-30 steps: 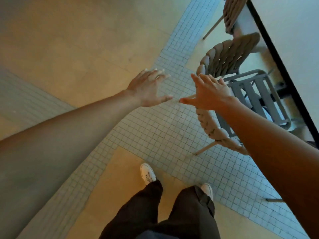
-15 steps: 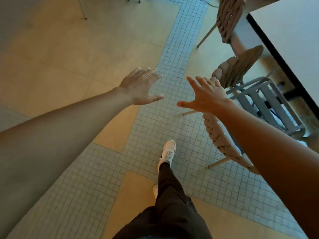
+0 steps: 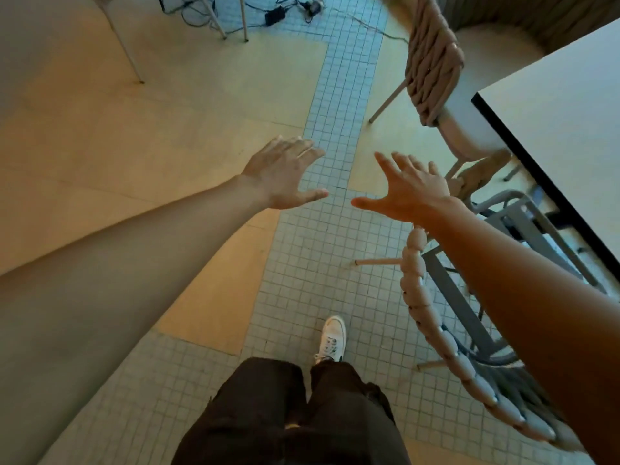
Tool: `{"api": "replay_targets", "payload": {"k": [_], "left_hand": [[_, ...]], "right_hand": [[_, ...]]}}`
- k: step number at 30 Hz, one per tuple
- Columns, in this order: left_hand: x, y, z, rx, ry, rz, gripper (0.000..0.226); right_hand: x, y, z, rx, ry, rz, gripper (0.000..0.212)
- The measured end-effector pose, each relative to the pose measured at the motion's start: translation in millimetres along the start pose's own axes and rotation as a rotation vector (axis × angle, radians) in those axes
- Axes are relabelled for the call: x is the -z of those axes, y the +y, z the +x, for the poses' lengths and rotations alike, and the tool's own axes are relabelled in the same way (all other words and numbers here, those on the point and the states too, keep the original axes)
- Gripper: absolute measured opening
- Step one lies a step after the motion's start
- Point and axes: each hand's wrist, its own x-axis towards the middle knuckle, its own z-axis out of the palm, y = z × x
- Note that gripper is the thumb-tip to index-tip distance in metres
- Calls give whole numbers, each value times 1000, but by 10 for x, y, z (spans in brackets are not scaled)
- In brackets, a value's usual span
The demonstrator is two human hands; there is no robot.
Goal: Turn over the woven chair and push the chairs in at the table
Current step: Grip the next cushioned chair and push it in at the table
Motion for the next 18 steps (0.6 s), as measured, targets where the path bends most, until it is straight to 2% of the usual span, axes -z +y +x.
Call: {"api": "replay_targets", "payload": {"k": [9, 18], "left_hand": [[106, -764, 804, -121, 1, 5, 90], [407, -1811, 1602, -294, -33, 31, 91]], "right_hand": [[260, -215, 774, -117, -8, 20, 120], [523, -736, 1460, -373, 72, 133, 125]]}}
